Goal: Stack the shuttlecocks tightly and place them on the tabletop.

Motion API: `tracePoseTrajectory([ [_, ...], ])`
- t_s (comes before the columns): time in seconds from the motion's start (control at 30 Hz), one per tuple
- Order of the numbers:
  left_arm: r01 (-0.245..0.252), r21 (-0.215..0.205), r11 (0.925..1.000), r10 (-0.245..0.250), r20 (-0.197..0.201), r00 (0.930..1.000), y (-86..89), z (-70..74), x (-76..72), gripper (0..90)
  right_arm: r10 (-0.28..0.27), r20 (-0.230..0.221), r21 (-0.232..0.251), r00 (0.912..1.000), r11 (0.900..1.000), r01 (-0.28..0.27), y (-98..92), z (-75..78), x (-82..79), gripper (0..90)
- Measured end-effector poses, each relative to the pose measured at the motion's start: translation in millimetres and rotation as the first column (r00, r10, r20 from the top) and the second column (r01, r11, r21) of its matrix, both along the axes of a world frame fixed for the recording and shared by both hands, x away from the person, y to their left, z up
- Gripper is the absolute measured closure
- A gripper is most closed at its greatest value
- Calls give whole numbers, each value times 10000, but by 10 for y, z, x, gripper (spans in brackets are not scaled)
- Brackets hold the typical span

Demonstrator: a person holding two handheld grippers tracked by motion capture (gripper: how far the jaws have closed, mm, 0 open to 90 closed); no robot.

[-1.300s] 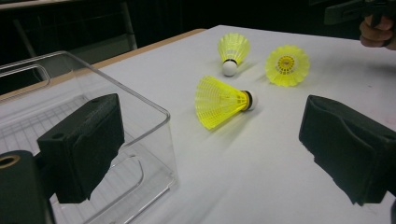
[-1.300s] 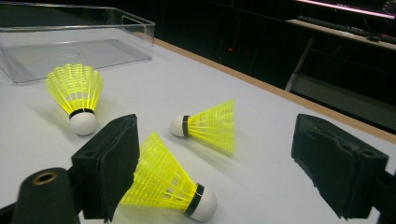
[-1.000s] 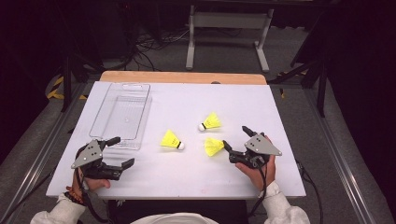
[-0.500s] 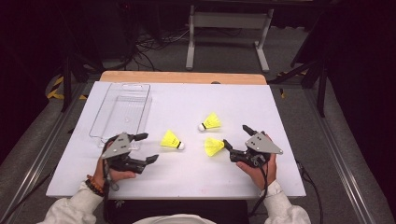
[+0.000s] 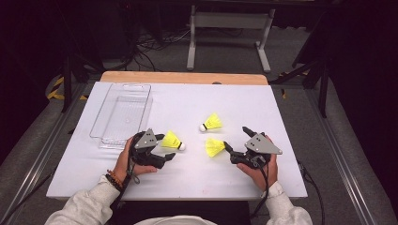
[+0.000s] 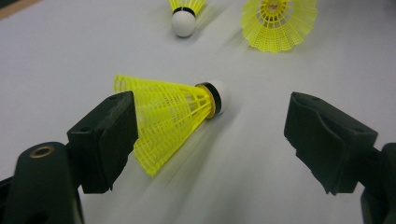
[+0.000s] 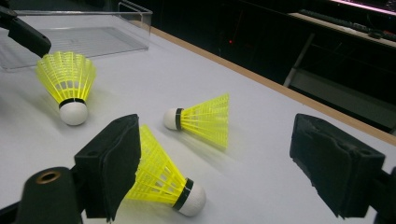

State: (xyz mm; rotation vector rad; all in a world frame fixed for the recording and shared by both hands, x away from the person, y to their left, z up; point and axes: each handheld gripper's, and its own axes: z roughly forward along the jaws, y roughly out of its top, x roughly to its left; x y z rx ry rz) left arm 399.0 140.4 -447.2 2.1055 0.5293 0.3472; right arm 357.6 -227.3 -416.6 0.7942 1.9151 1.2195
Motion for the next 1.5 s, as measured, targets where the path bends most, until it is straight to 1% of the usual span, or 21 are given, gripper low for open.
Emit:
tracePoseTrajectory([
  [0.03, 4, -4, 10000, -4, -198, 9998, 10, -28, 14, 198, 51, 1, -73, 10000, 10000, -51, 11, -4, 2, 175],
  [0.13, -21, 24, 10000, 22, -413, 9991, 26, -63, 47, 218, 95, -2, -272, 10000, 9996, -95, 32, -18, 3, 175],
  [0.17, -6, -43, 10000, 3, -544, 9985, 33, -75, 59, 229, 102, -11, -296, 9999, 9995, -102, 35, -23, 8, 175],
  [0.2, -11, -71, 10000, 7, -615, 9981, 37, -83, 64, 246, 123, -50, -310, 9999, 9994, -124, 38, -30, 12, 174],
  [0.23, -11, -71, 10000, 7, -615, 9981, 37, -83, 64, 286, 135, -66, -345, 9999, 9993, -137, 38, -35, 15, 174],
  [0.27, -64, -20, 10000, 63, -590, 9982, 39, -87, 68, 286, 135, -66, -345, 9999, 9993, -137, 38, -35, 15, 174],
  [0.3, -120, -39, 9999, 117, -706, 9974, 39, -93, 70, 295, 126, -70, -365, 9999, 9993, -129, 38, -38, 15, 174],
  [0.33, -111, -68, 9999, 105, -722, 9973, 41, -95, 72, 362, 118, -93, -358, 9999, 9993, -121, 31, -40, 17, 175],
  [0.43, -123, -115, 9999, 115, -695, 9975, 55, -98, 65, 395, 115, -101, -353, 9999, 9993, -119, 25, -40, 20, 174],
  [0.47, -119, -127, 9998, 109, -724, 9973, 59, -96, 59, 452, 130, -119, -353, 9998, 9993, -134, 22, -40, 22, 174],
  [0.53, -154, -93, 9998, 147, -730, 9972, 76, -89, 55, 512, 114, -124, -382, 9999, 9992, -119, 20, -40, 22, 174],
  [0.57, -146, -108, 9998, 138, -716, 9973, 80, -86, 54, 565, 118, -128, -387, 9998, 9992, -122, 19, -40, 22, 174],
  [0.63, -162, -104, 9998, 155, -636, 9979, 89, -78, 52, 619, 96, -132, -382, 9999, 9992, -101, 19, -41, 27, 174],
  [0.8, -132, -176, 9998, 122, -566, 9983, 106, -57, 35, 817, 91, -156, -397, 9998, 9992, -97, 20, -43, 28, 174],
  [0.83, -129, -217, 9997, 116, -571, 9983, 108, -53, 30, 817, 91, -156, -397, 9998, 9992, -97, 20, -43, 28, 174],
  [0.9, -132, -234, 9996, 120, -502, 9987, 116, -38, 25, 865, 78, -186, -390, 9998, 9992, -86, 20, -46, 30, 174],
  [0.97, -209, -268, 9994, 200, -342, 9992, 125, -12, 19, 888, 80, -198, -424, 9998, 9991, -88, 20, -46, 30, 174],
  [1.17, -362, -331, 9988, 360, -87, 9993, 183, 102, 3, 893, 59, -201, -410, 9998, 9991, -67, 14, -46, 33, 172],
  [1.27, -457, -178, 9988, 460, 135, 9989, 223, 175, -14, 894, 68, -207, -395, 9998, 9992, -77, 13, -44, 34, 172],
  [1.33, -577, -242, 9980, 582, 177, 9981, 247, 199, -17, 892, 75, -227, -373, 9997, 9993, -83, 12, -44, 35, 172],
  [1.5, -866, 24, 9962, 866, 61, 9962, 347, 259, 12, 887, 101, -300, -434, 9995, 9990, -114, 19, -51, 40, 172],
])
